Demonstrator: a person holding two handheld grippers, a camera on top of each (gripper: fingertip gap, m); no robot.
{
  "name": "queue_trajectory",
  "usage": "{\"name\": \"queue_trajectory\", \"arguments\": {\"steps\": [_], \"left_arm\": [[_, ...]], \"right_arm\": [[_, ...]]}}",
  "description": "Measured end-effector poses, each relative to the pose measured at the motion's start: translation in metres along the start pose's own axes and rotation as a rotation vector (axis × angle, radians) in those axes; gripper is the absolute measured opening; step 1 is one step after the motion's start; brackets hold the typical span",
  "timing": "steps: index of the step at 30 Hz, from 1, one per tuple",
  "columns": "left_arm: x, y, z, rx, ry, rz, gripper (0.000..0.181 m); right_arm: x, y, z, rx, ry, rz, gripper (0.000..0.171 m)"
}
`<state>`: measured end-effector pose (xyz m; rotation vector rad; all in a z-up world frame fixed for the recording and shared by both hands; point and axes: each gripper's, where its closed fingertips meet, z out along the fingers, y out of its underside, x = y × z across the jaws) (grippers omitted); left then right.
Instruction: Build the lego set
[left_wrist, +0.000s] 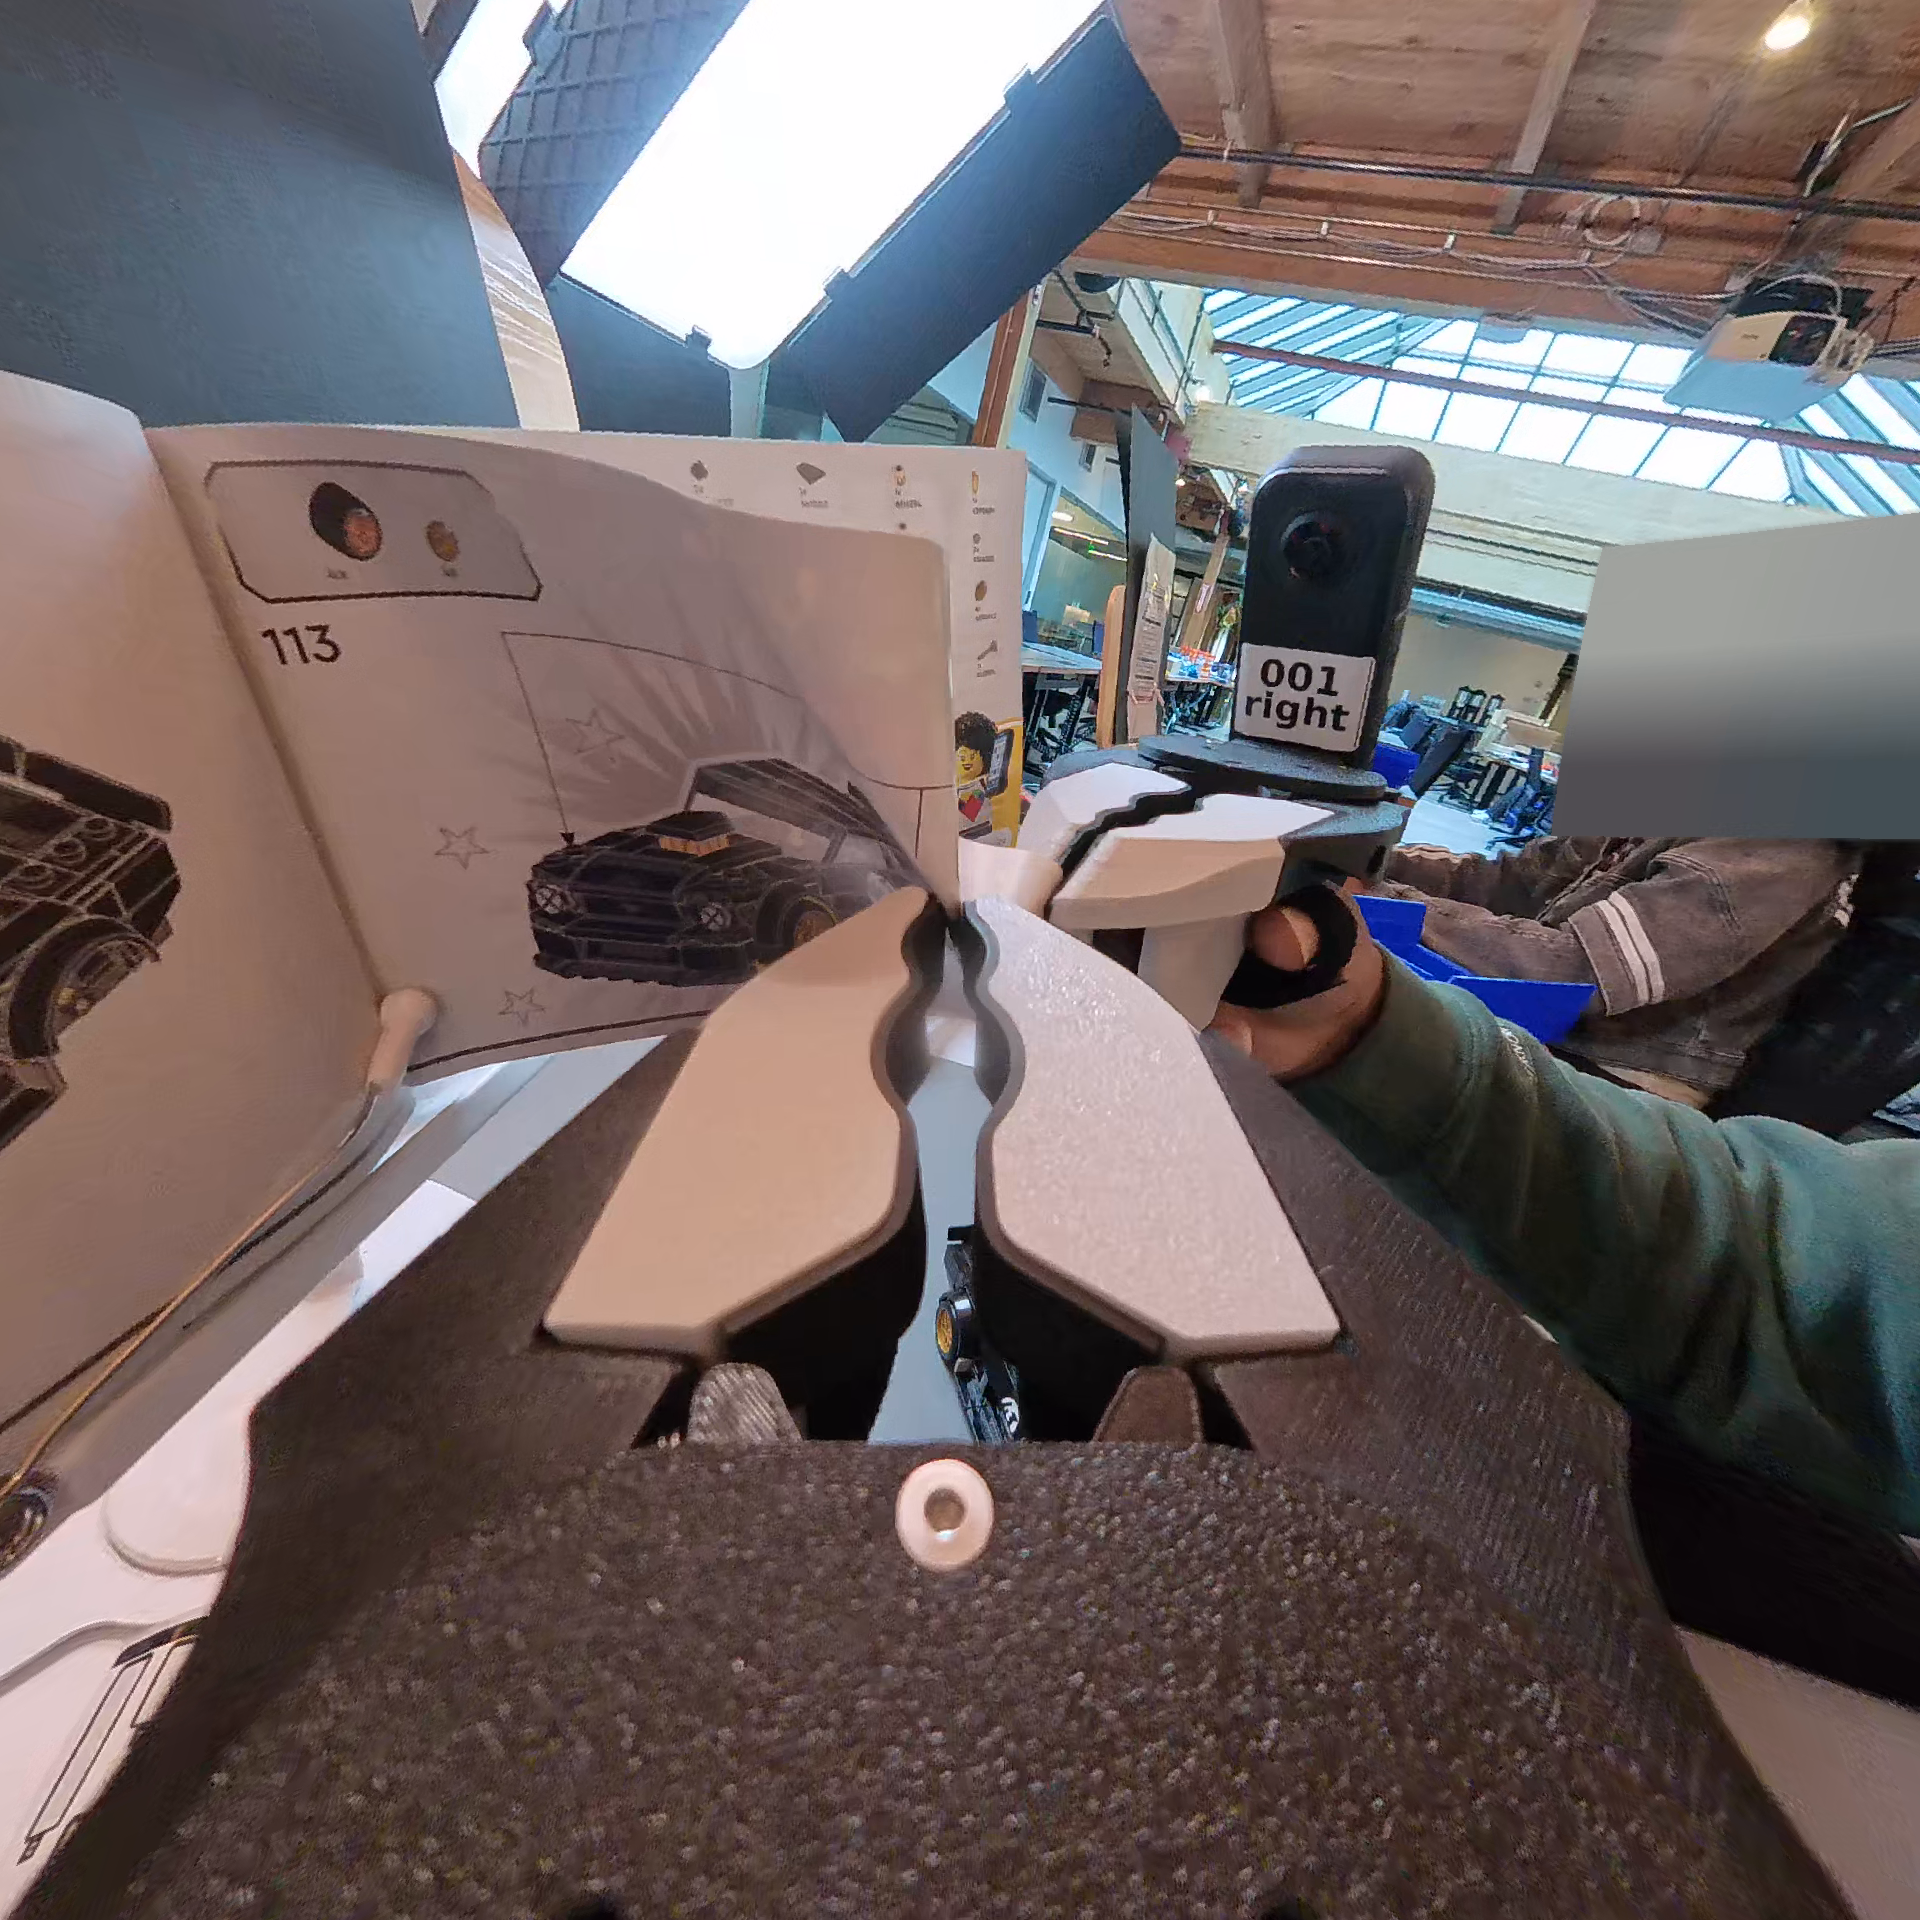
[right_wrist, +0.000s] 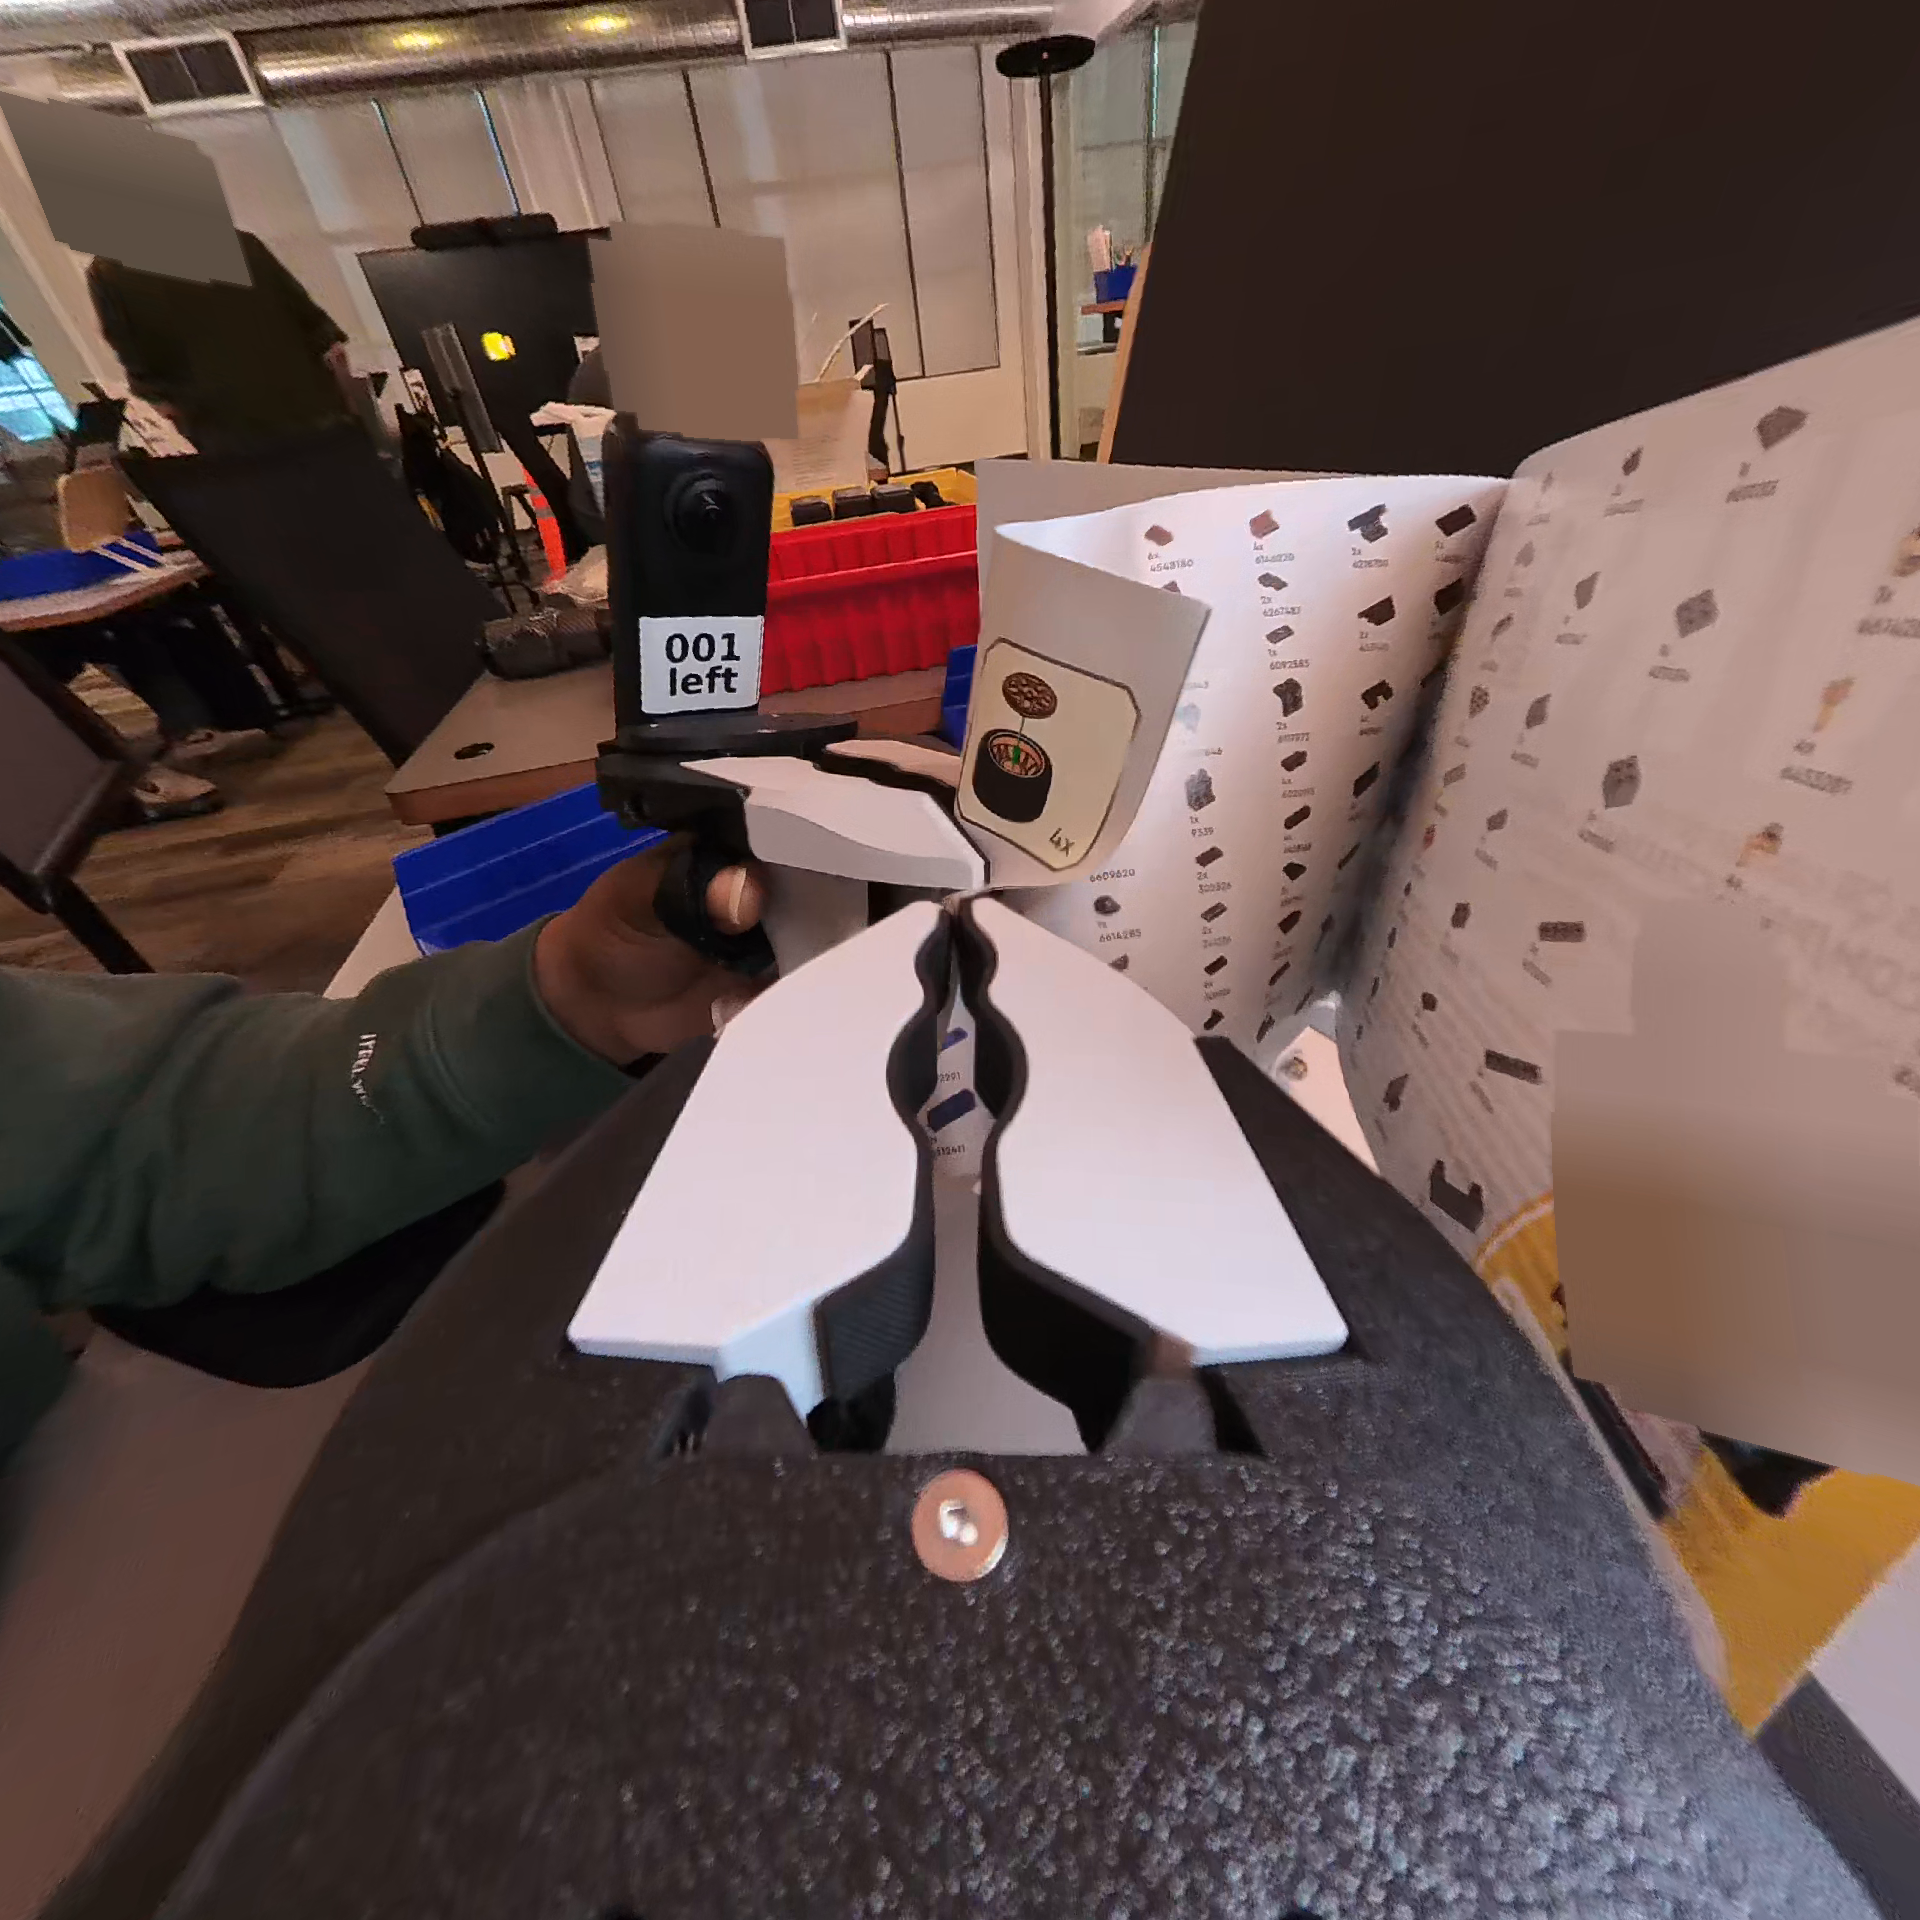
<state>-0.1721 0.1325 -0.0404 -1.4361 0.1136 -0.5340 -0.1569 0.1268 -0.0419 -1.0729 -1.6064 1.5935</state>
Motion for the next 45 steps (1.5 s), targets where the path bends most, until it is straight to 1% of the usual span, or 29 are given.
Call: {"name": "queue_trajectory", "arguments": {"steps": [4,9,13,14,15,16,18,21,22,23,25,28,32,36,41,44,45], "left_arm": [[-0.001,0.002,-0.001,-0.015,-0.011,0.024,0.003],[-0.006,0.001,-0.007,-0.009,-0.014,0.003,0.001],[-0.001,0.001,-0.005,-0.005,0.005,0.019,0.002],[-0.001,0.002,-0.004,-0.007,0.012,0.019,0.002],[0.0,0.002,-0.004,-0.007,0.019,0.017,0.002],[0.001,0.003,-0.003,-0.006,0.027,0.012,0.003],[0.002,0.003,-0.004,-0.002,0.037,0.003,0.004],[0.002,0.002,-0.005,0.001,0.044,0.002,0.004],[0.002,0.002,-0.005,0.001,0.044,0.002,0.004],[0.002,0.002,-0.006,0.003,0.044,0.002,0.004],[0.002,0.001,-0.006,0.007,0.044,-0.002,0.004],[0.001,-0.003,-0.009,0.028,0.051,-0.02,0.003],[0.002,-0.004,-0.01,0.035,0.063,-0.03,0.003],[0.003,-0.009,-0.013,0.066,0.093,-0.08,0.003],[-0.001,-0.015,-0.018,0.133,0.14,-0.2,0.002],[-0.002,-0.013,-0.018,0.127,0.133,-0.195,0.002],[-0.001,-0.013,-0.017,0.125,0.137,-0.193,0.002]], "right_arm": [[0.004,0.002,-0.006,0.0,-0.014,0.029,0.0],[0.019,-0.007,-0.022,0.057,0.003,0.099,0.0],[0.018,-0.005,-0.019,0.051,0.008,0.095,0.0],[0.017,-0.006,-0.016,0.052,0.002,0.105,0.006],[0.016,-0.007,-0.013,0.054,-0.004,0.114,0.025],[0.017,-0.01,-0.01,0.056,-0.007,0.117,0.036],[0.016,-0.015,-0.003,0.063,-0.025,0.102,0.042],[0.017,-0.022,0.008,0.052,-0.035,0.084,0.04],[0.016,-0.025,0.011,0.054,-0.045,0.082,0.035],[0.015,-0.028,0.012,0.063,-0.06,0.084,0.026],[0.013,-0.033,0.012,0.083,-0.097,0.085,0.0],[0.01,-0.032,0.007,0.084,-0.138,0.092,0.0],[0.011,-0.029,0.001,0.089,-0.147,0.107,0.0],[0.016,-0.033,-0.005,0.122,-0.133,0.114,0.0],[0.017,-0.037,-0.01,0.15,-0.137,0.115,0.0],[0.018,-0.039,-0.01,0.155,-0.122,0.105,0.0],[0.017,-0.039,-0.009,0.16,-0.122,0.103,0.012]]}}
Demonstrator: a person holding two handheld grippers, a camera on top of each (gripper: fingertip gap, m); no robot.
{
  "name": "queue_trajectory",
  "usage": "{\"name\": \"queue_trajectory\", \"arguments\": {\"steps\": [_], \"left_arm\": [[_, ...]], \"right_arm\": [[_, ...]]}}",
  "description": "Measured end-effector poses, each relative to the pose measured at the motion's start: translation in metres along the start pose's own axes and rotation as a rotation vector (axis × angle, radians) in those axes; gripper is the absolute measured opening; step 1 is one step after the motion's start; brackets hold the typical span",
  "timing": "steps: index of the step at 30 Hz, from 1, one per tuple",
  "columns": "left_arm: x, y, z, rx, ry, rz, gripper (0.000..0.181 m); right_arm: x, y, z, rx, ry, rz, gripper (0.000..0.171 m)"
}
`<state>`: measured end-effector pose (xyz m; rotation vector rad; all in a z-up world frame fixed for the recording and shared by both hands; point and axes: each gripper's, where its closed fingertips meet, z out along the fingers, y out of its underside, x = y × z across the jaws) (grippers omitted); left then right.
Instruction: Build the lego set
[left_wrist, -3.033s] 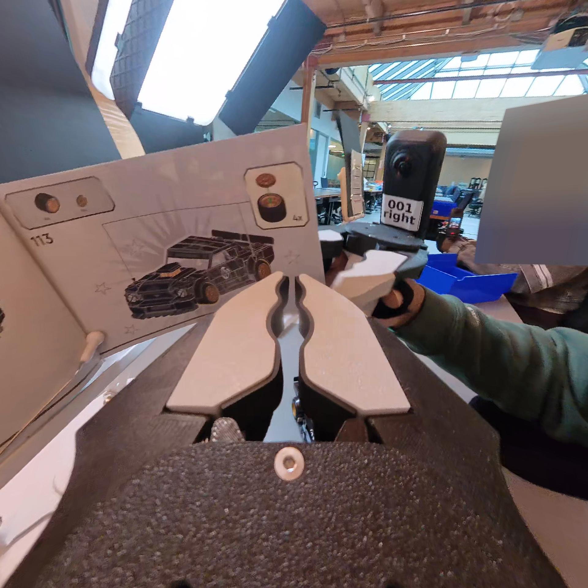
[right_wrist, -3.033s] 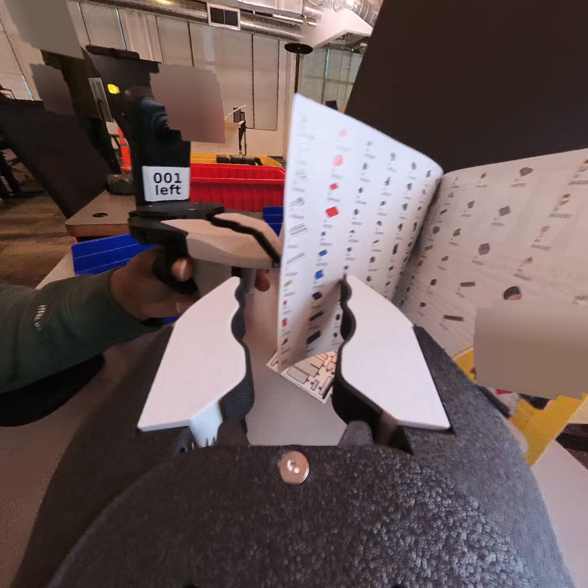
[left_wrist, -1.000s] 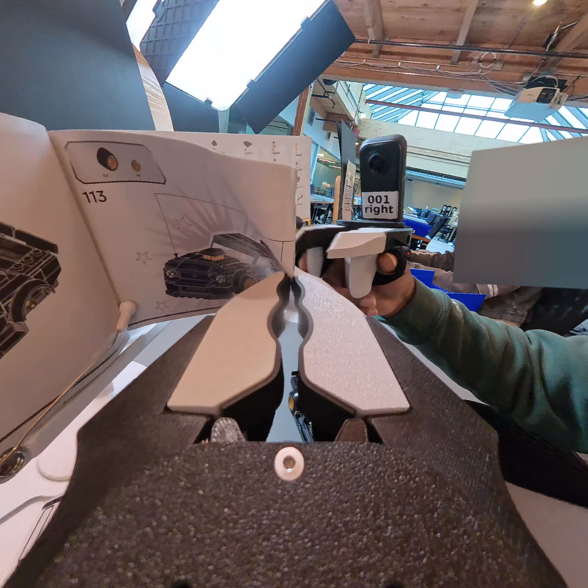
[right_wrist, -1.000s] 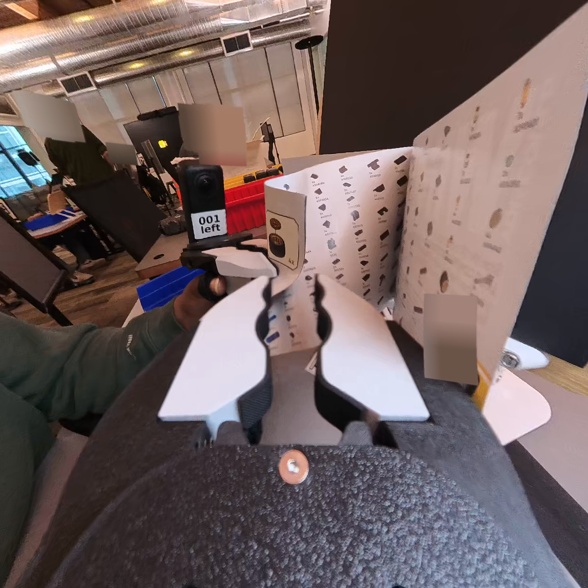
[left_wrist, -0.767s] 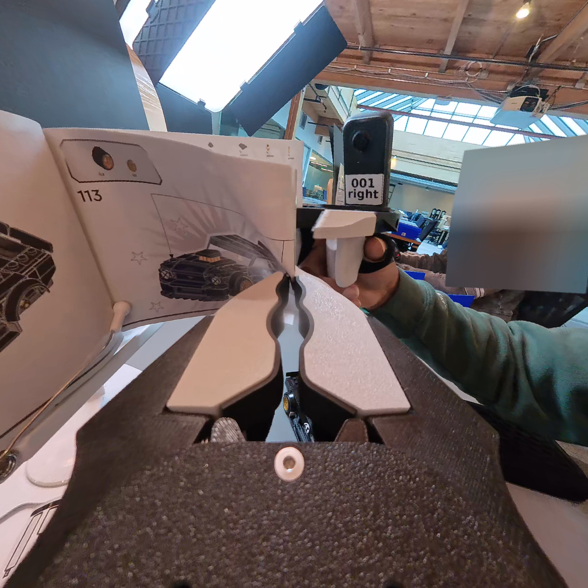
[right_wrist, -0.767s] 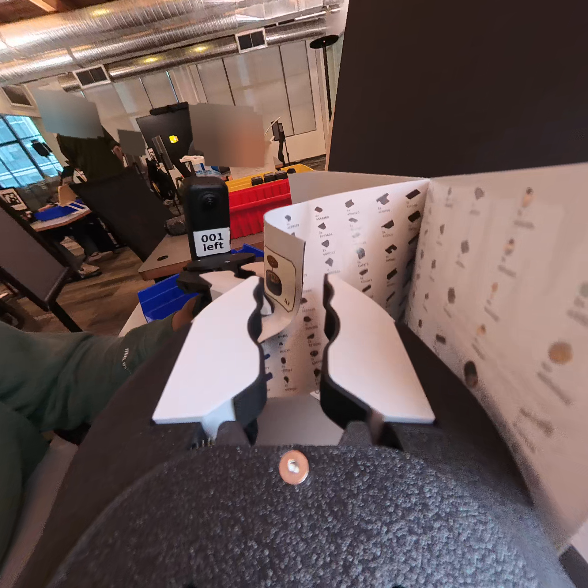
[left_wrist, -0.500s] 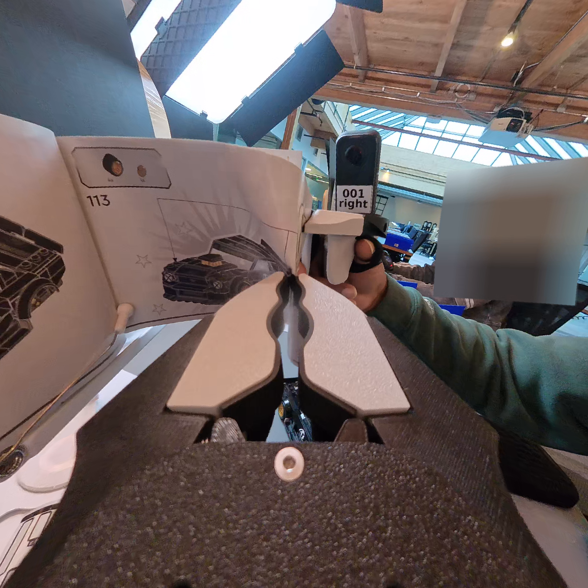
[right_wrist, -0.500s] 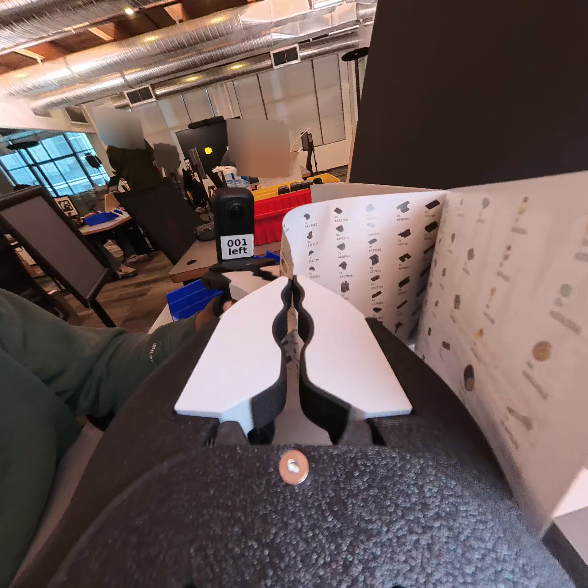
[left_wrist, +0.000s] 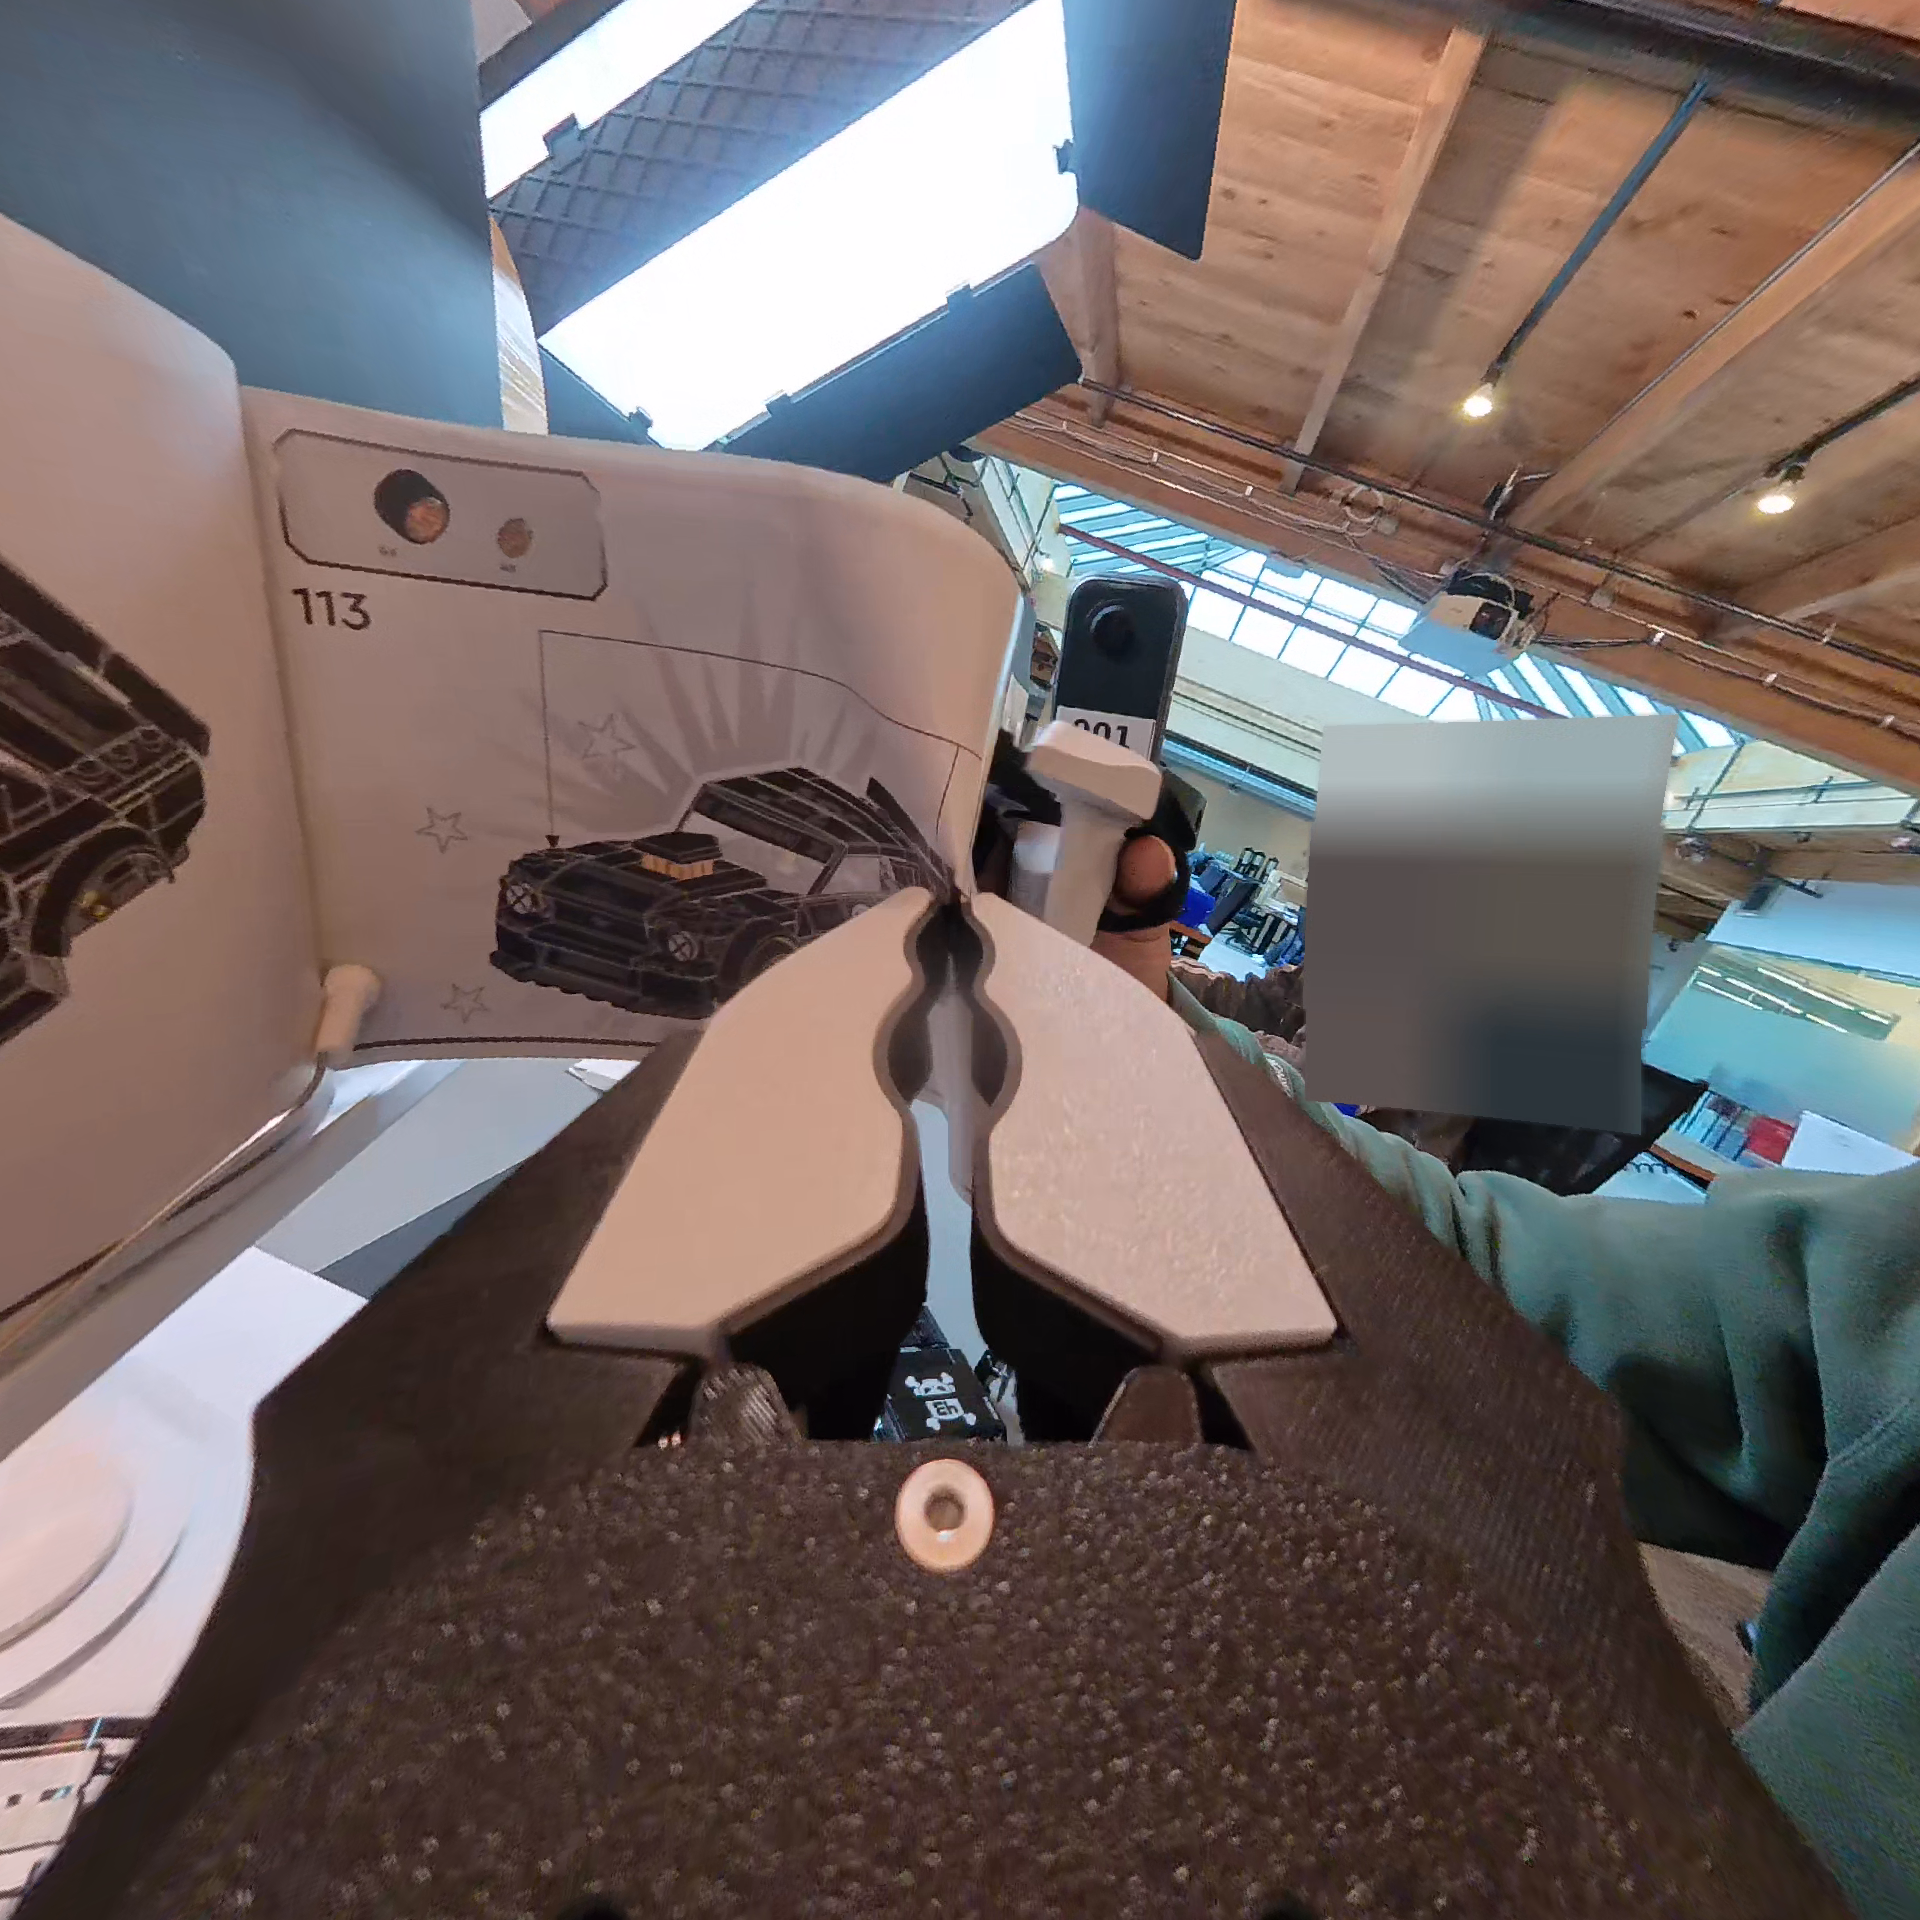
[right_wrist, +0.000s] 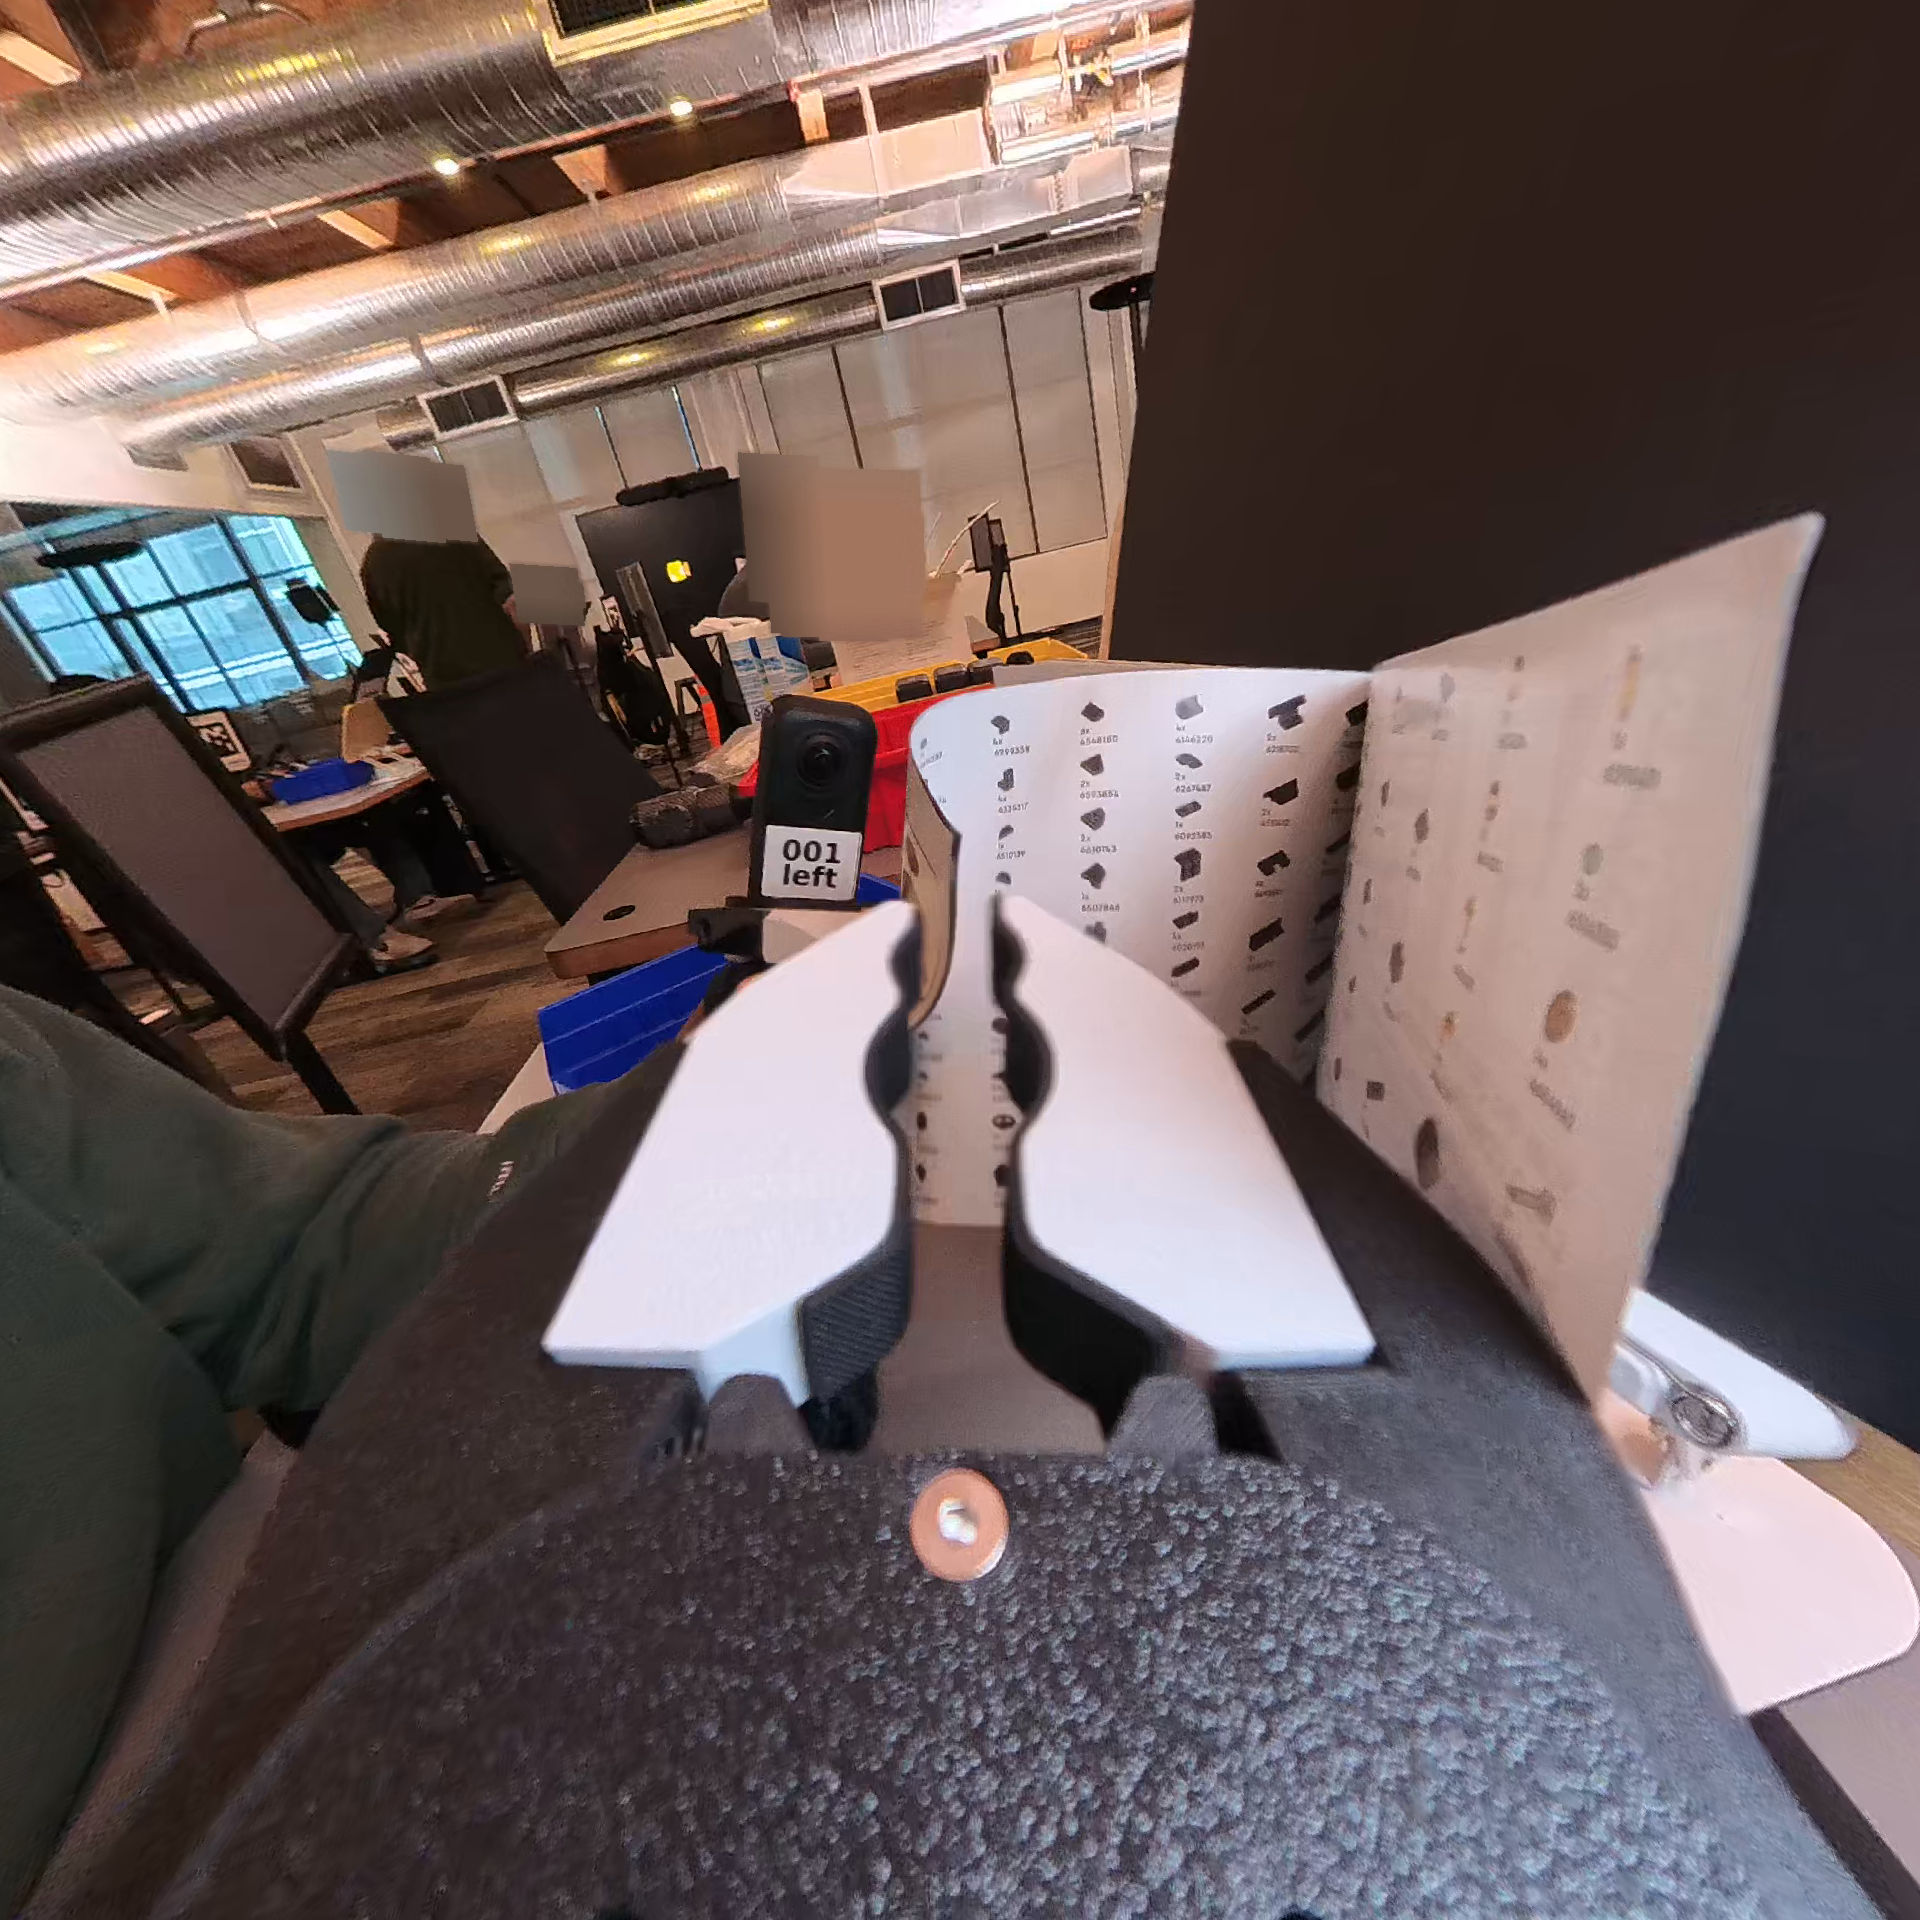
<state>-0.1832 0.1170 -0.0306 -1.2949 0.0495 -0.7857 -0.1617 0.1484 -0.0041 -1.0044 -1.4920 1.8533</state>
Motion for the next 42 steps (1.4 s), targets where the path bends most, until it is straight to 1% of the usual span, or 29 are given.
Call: {"name": "queue_trajectory", "arguments": {"steps": [1,2,3,5,7,12,15,18,21,24,28,33,39,42], "left_arm": [[0.001,0.0,0.001,0.0,0.005,-0.002,0.002],[0.002,0.001,0.002,-0.001,0.009,-0.004,0.002],[0.002,0.002,0.003,-0.004,0.01,-0.007,0.002],[0.002,0.004,0.004,-0.01,0.01,-0.006,0.002],[0.002,0.003,0.003,-0.009,0.006,-0.002,0.002],[0.001,-0.002,-0.002,0.0,-0.002,0.013,0.002],[0.001,-0.006,-0.005,0.017,0.002,0.013,0.001],[-0.002,-0.012,-0.01,0.037,-0.006,0.006,0.001],[-0.006,-0.022,-0.021,0.07,-0.017,0.002,0.001],[-0.014,-0.034,-0.038,0.1,-0.037,0.0,0.003],[-0.03,-0.041,-0.057,0.128,-0.08,-0.019,0.002],[-0.036,-0.043,-0.064,0.137,-0.102,-0.015,0.002],[-0.045,-0.047,-0.073,0.174,-0.133,-0.044,0.003],[-0.049,-0.05,-0.078,0.198,-0.148,-0.056,0.007]], "right_arm": [[-0.001,0.0,0.002,-0.004,-0.002,0.004,0.025],[-0.001,0.001,0.004,-0.009,-0.003,0.008,0.034],[0.0,0.002,0.006,-0.008,0.0,0.006,0.035],[-0.001,0.002,0.009,-0.002,-0.007,-0.003,0.026],[-0.004,0.003,0.01,-0.008,-0.027,-0.02,0.0],[-0.001,0.008,0.003,-0.048,-0.013,-0.04,0.0],[0.003,-0.002,-0.006,-0.01,-0.004,-0.018,0.0],[0.011,-0.007,-0.015,-0.017,0.032,-0.041,0.0],[0.027,-0.01,-0.027,-0.053,0.124,-0.076,0.0],[0.053,-0.012,-0.047,-0.127,0.282,-0.148,0.0],[0.086,-0.014,-0.07,-0.212,0.474,-0.204,0.0],[0.116,-0.02,-0.091,-0.246,0.67,-0.259,0.0],[0.127,-0.025,-0.103,-0.22,0.772,-0.289,0.001],[0.129,-0.03,-0.112,-0.207,0.844,-0.305,0.009]]}}
